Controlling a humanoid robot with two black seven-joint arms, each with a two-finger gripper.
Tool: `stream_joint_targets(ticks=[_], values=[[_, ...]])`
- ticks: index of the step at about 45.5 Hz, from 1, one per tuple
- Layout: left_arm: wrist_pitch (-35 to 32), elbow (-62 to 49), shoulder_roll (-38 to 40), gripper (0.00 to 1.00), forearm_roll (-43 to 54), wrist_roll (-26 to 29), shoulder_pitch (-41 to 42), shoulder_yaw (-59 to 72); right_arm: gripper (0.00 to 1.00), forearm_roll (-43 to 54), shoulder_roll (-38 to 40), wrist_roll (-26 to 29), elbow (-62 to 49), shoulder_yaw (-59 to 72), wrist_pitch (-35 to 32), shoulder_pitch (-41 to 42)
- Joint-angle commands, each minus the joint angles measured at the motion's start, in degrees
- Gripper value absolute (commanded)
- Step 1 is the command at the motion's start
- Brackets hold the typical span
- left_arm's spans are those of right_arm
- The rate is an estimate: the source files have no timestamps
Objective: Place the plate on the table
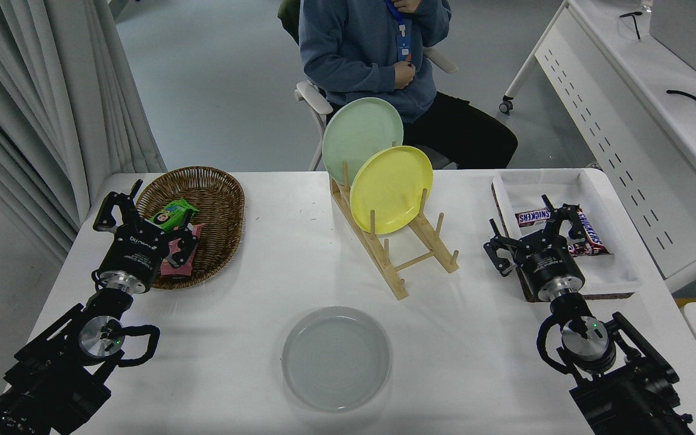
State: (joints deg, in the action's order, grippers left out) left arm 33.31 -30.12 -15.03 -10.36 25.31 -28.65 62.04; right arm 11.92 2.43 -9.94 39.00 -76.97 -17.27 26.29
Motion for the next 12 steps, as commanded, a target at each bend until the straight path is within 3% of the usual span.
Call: stream_joint_targets(ticks=[1, 12], values=[[0.0, 0.06, 0.0, 1.0, -0.01, 0.0, -0.08, 0.01, 0.99, -0.05, 0.82, 0.01, -0.41, 0.06, 0.13, 0.6], [0.0, -0.02, 0.0, 1.0, -0.01, 0.0, 0.0, 0.01, 1.0, -0.05, 1.0, -0.08, -0.67, 0.06, 0.13, 1.3]])
